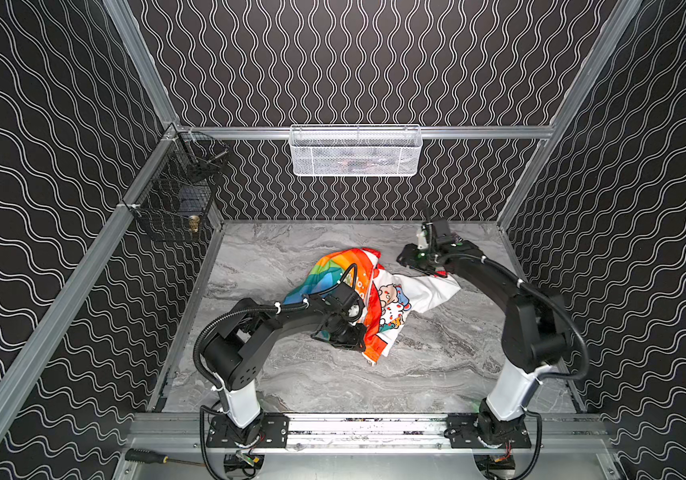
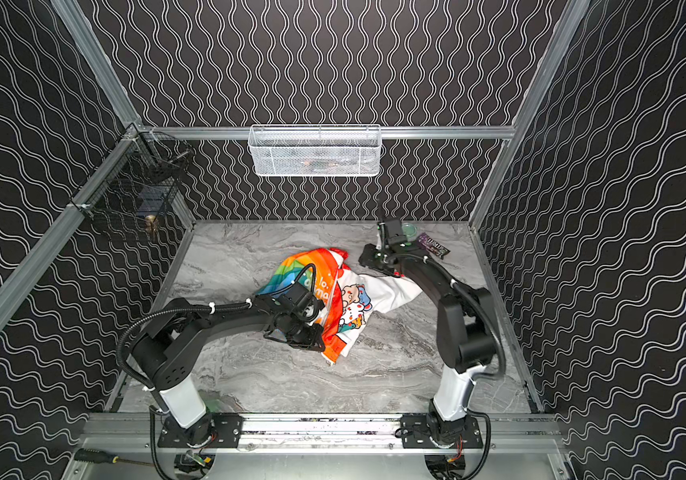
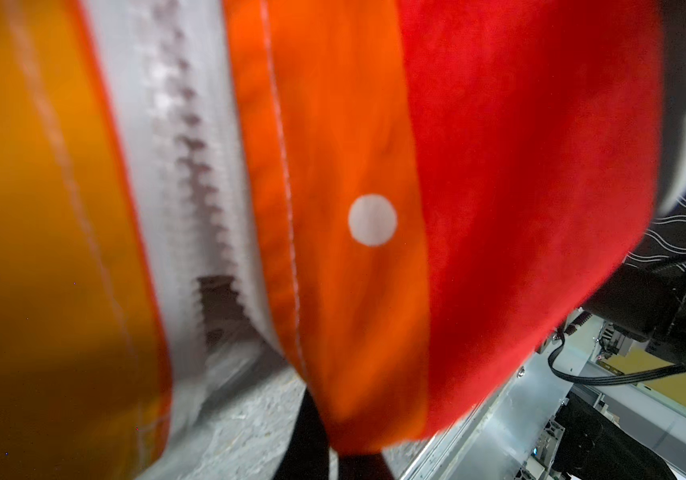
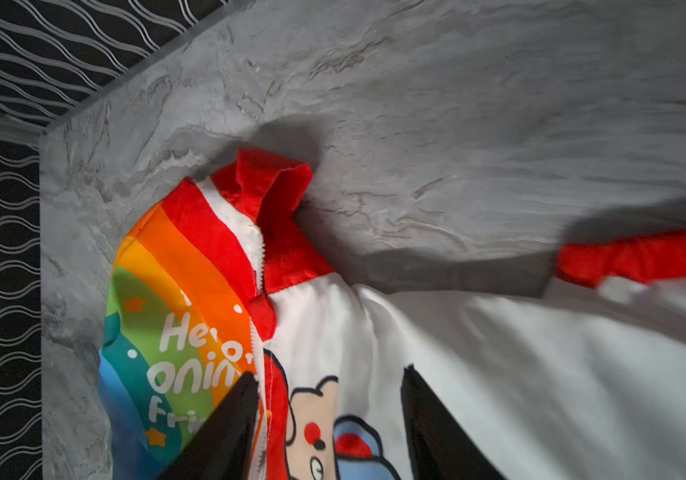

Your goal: Zip up the jacket

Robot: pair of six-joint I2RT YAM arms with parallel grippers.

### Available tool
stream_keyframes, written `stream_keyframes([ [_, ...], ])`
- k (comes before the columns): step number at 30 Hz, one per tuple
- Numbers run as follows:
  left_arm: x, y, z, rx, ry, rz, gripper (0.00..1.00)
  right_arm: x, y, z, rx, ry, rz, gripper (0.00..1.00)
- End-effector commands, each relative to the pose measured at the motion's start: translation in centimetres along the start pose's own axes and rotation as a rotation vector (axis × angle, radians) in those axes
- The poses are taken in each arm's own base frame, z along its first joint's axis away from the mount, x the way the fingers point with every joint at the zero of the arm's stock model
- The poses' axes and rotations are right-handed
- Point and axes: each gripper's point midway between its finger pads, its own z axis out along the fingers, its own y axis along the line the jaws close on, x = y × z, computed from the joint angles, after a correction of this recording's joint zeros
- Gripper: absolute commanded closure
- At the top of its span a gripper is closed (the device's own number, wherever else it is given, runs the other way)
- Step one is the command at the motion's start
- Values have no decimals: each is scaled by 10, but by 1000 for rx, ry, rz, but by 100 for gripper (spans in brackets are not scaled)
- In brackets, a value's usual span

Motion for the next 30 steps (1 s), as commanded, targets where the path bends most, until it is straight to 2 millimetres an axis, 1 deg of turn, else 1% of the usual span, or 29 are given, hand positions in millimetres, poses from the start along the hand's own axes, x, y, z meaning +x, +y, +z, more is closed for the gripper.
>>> stream_keyframes([
  [1, -3, -2, 0, 23, -12, 1, 100, 10, 5, 23, 7, 69, -11, 42],
  [5, -4, 0, 1, 23, -12, -3, 100, 17, 11, 51, -4, 114, -12, 42],
  [9, -5, -1, 1, 28, -13, -3, 100, 21, 17, 67, -30, 133, -3, 48],
  [11, -6, -1, 1, 25, -13, -2, 100, 22, 20, 71, -45, 136, 8, 50],
  [13, -5, 0, 1, 22, -11, -4, 100, 21, 24, 71, -66, 132, 17, 51],
  [17, -7, -1, 0, 20, -16, -2, 100, 22, 33, 73, -92, 123, 14, 47],
  [20, -9, -2, 0, 20, -19, -3, 100, 25, 33, 79, -76, 134, 14, 44],
  [24, -10, -2, 0, 19, -21, -4, 100, 28, 29, 86, -67, 141, 30, 45],
  [27, -10, -2, -2, 13, -22, -2, 100, 29, 26, 91, -59, 142, 39, 52],
  [30, -10, -1, -3, 8, -22, 1, 100, 25, 26, 90, -54, 122, 45, 62],
])
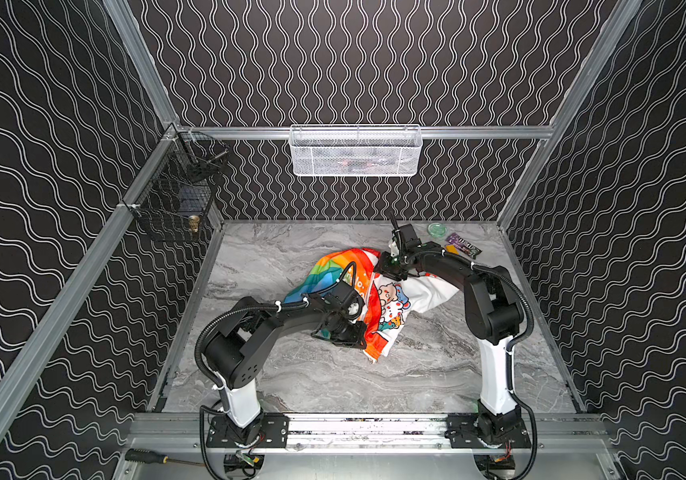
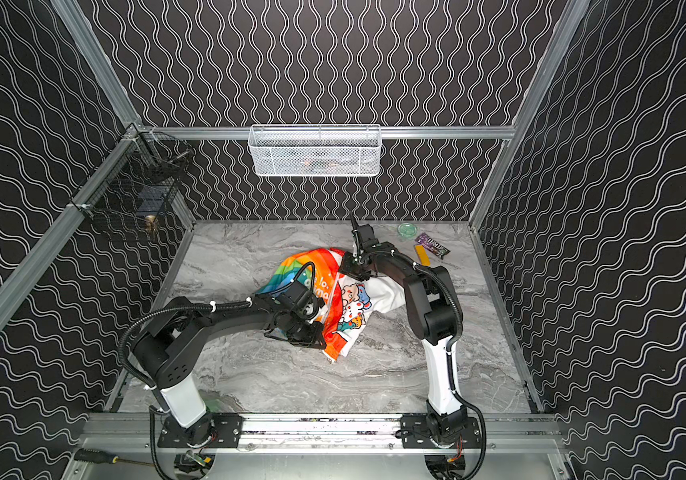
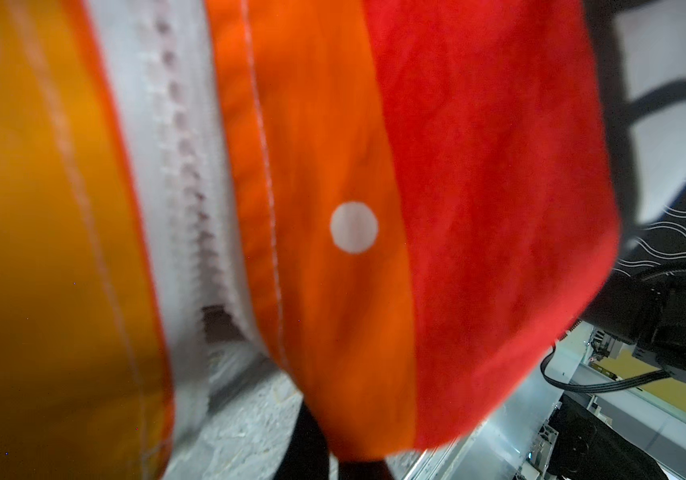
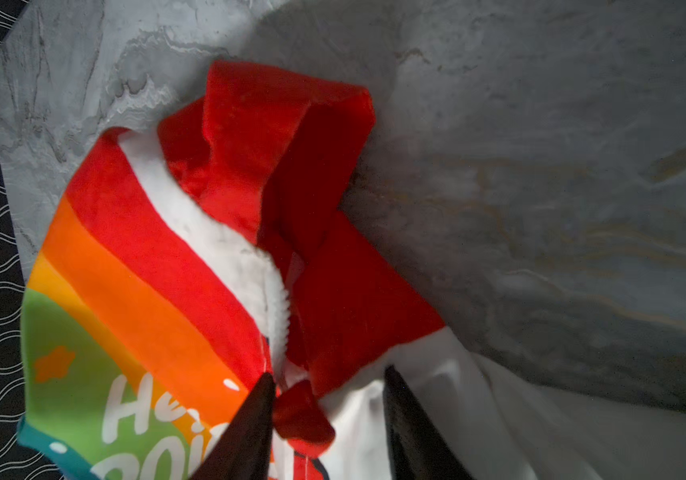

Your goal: Zip up the jacket

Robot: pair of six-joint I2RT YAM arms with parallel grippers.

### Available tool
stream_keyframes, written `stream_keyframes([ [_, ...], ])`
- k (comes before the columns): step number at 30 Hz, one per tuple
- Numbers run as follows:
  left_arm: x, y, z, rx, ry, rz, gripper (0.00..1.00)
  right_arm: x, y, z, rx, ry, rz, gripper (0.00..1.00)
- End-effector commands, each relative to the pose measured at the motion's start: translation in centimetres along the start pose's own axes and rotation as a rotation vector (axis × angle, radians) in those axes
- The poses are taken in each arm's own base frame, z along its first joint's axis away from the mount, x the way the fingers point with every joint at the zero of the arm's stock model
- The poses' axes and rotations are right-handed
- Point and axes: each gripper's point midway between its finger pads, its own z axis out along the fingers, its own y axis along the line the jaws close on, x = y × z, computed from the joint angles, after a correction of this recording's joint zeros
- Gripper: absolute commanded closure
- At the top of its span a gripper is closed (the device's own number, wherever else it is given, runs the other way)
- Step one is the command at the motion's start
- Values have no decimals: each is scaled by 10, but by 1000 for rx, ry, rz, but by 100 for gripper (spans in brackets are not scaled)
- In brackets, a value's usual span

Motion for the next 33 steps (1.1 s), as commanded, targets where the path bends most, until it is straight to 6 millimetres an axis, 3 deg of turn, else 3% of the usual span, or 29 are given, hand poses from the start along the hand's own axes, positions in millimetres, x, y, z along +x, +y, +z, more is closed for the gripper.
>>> stream_keyframes([
  [1, -2, 0, -3, -10, -4, 4, 100, -12, 3, -4, 2, -52, 8, 67],
  [6, -2, -2, -3, -4, -2, 11, 100, -28, -1, -27, 10, -120, 27, 85],
  [15, -12, -16, -11, 35, -33, 64, 100, -57, 0, -70, 10, -202, 9, 90],
  [16, -14, -17, -12, 37, -41, 69, 97, -58, 0, -70, 11, -203, 6, 90],
  [21, -26, -25, -18, 67, -121, 89, 56, -60, 0, -57, -1, -173, 17, 91],
  [25, -26, -26, -15, 103, -166, 69, 48, -60, -1, -54, -2, -174, 25, 91],
  [33, -23, -16, -6, 59, -213, 43, 47, -65, -5, -55, -15, -173, 44, 90],
])
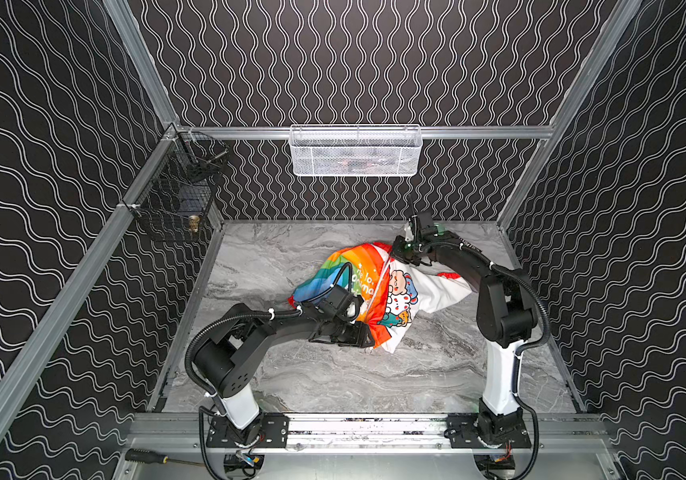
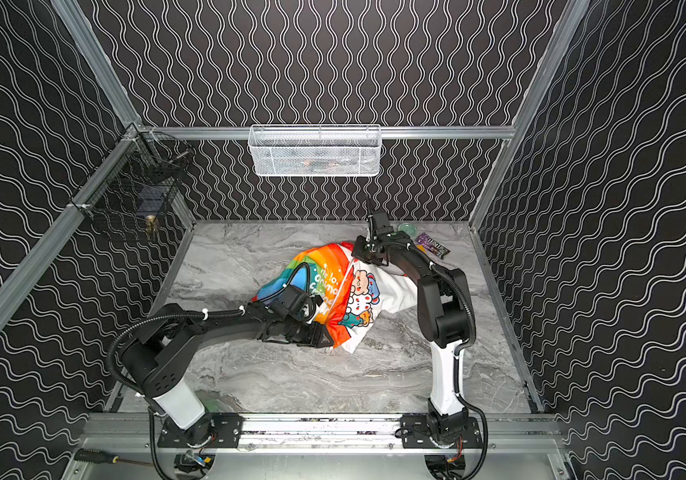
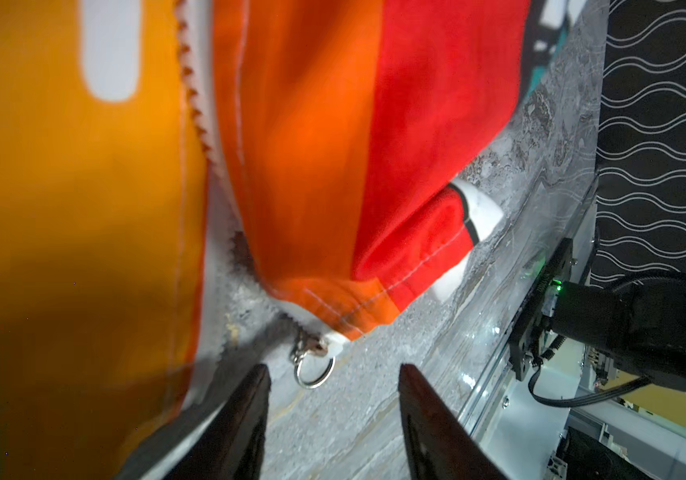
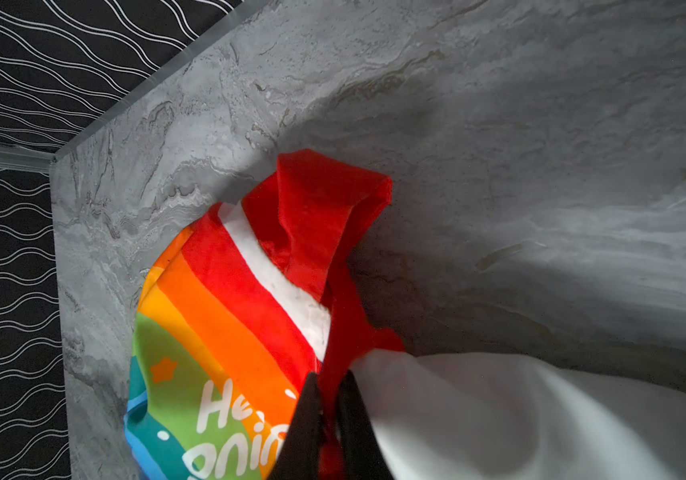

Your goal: Zip up the jacket

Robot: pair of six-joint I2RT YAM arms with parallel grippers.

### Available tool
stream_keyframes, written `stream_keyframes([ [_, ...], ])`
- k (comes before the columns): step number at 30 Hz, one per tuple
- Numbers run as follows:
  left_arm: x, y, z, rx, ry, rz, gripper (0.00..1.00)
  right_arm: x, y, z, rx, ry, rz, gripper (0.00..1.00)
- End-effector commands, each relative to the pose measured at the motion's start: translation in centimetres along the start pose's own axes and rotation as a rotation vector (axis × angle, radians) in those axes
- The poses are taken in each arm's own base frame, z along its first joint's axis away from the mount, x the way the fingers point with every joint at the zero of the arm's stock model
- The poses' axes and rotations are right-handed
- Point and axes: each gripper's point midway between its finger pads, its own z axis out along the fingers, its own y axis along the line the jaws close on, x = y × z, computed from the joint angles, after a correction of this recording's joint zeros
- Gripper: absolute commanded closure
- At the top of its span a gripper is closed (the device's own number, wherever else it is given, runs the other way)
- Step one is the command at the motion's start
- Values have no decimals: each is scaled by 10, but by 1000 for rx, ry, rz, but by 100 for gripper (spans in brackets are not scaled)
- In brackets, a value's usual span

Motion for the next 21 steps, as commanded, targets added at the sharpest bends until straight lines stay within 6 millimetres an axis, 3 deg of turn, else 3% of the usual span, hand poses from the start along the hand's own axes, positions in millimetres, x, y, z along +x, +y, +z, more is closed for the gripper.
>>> stream_keyframes([
  [1, -15, -8, -2, -18, -75, 25, 47, -8, 4, -2, -22, -19, 6, 90],
  [8, -14, -29, -21, -240, -161, 240, 46, -10, 0, -2, -34, -14, 20, 89],
  [12, -16, -27, -29, -400, -173, 398, 45, -13, 1, -2, -39, -13, 21, 88],
  [21, -11, -25, -8, -579, -116, 597, 44, -9, 1, 2, -55, 8, 31, 86],
])
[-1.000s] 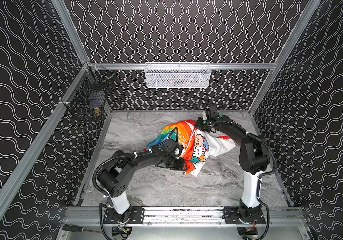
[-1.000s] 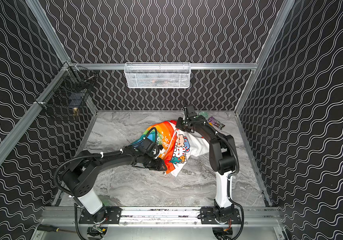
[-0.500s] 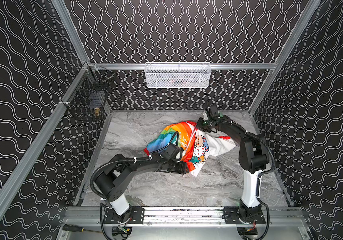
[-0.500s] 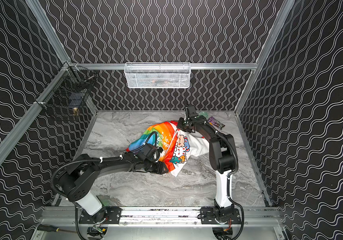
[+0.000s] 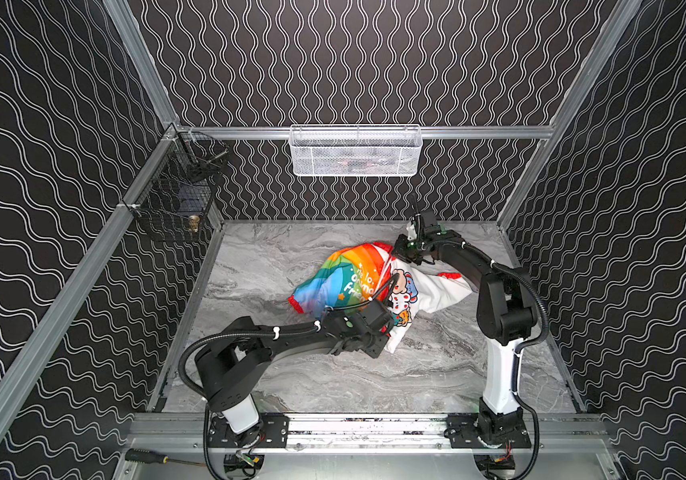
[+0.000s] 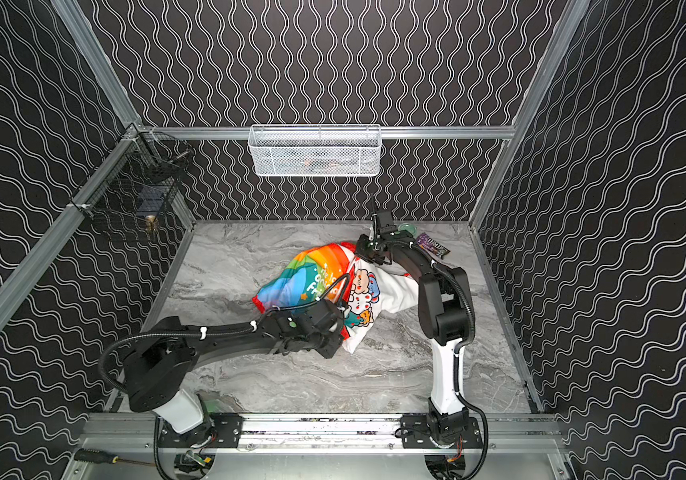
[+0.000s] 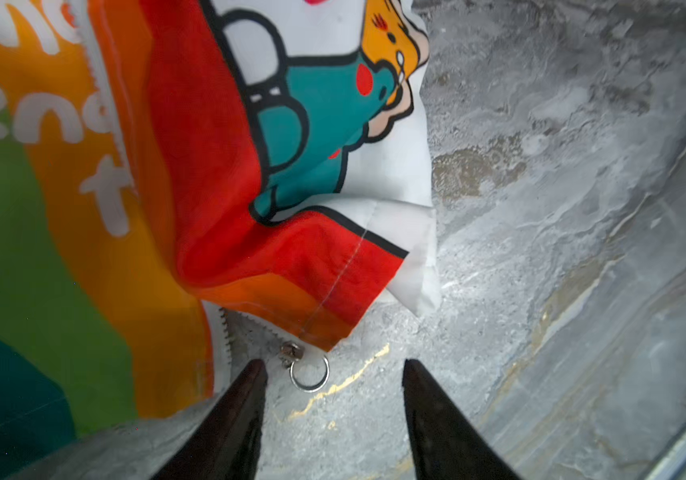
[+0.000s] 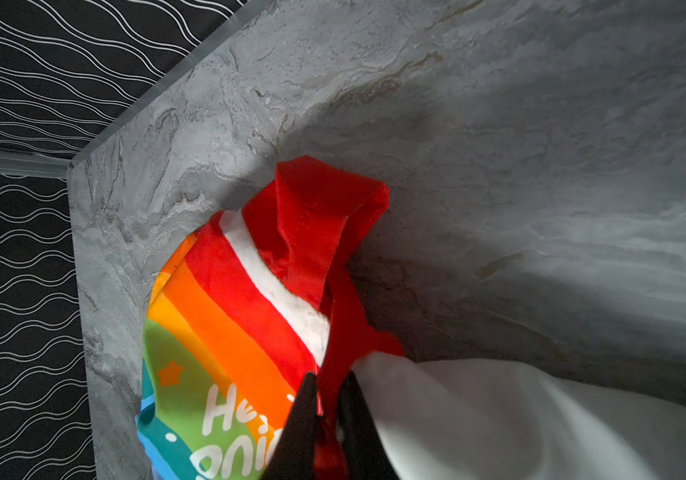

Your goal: Zip up the jacket

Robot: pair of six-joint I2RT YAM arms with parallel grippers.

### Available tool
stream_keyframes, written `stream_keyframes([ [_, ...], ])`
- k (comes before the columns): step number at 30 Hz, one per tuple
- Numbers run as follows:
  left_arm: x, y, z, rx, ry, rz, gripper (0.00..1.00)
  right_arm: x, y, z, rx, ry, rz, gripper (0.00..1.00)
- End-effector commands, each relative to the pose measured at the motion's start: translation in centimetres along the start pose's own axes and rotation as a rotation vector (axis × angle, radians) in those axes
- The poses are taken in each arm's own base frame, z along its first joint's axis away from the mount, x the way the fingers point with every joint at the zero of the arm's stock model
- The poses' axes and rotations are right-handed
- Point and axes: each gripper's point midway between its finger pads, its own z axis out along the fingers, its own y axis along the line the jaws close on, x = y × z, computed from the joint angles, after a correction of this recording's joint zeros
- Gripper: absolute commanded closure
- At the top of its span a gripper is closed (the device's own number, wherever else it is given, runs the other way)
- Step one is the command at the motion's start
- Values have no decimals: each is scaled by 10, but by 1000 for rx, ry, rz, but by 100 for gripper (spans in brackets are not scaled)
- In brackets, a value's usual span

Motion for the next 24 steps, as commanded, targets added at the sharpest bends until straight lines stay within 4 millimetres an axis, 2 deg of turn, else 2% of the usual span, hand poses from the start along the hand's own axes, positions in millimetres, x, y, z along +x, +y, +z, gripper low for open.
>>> stream_keyframes([
  [1, 2, 8, 3, -101, 12, 100, 43, -4, 6, -1, -26, -11, 6, 86],
  [4, 3, 2, 7, -115, 9, 127, 42, -3, 5, 0, -25, -8, 8, 85],
  [11, 1, 5, 22, -156, 12, 128, 41, -4, 5, -2, -27, -7, 8, 84],
  [15, -4, 10, 26, -204, 10, 121, 47, -4, 3, -3, -29, -7, 11, 84],
  [16, -6, 11, 24, -211, 3, 117, 52, -5, 3, -3, -27, -7, 11, 84],
  [18, -10, 14, 20, -227, -14, 110, 69, -4, 2, -5, -26, -7, 11, 83],
  [20, -12, 17, 15, -233, -28, 101, 83, -5, 2, -8, -27, -8, 9, 78],
  [23, -12, 21, 14, -222, -25, 86, 100, -7, 4, -19, -36, -21, 4, 65],
  [24, -11, 23, 15, -219, -22, 80, 100, -7, 4, -23, -38, -26, 1, 56],
])
